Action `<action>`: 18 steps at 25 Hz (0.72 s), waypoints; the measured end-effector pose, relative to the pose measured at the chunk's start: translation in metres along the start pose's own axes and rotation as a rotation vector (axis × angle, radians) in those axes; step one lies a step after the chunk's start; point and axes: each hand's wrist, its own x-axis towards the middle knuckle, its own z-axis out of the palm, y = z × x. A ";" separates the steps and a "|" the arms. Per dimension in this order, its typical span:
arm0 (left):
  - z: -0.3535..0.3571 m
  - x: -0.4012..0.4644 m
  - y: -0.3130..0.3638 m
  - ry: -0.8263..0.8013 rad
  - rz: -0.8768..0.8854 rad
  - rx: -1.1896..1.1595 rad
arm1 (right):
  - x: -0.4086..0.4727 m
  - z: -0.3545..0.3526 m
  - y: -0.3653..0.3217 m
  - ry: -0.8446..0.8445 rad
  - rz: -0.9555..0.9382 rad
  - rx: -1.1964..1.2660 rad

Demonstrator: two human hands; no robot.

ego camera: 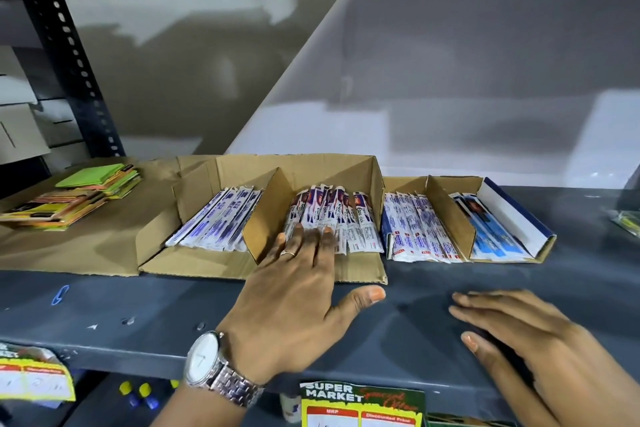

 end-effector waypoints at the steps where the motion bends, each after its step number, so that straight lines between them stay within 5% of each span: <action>1: 0.001 0.001 0.000 0.006 0.003 -0.006 | 0.000 0.001 0.000 -0.007 -0.004 -0.012; 18: -0.003 0.030 0.016 -0.025 0.054 -0.080 | -0.003 0.002 -0.001 0.025 -0.055 -0.036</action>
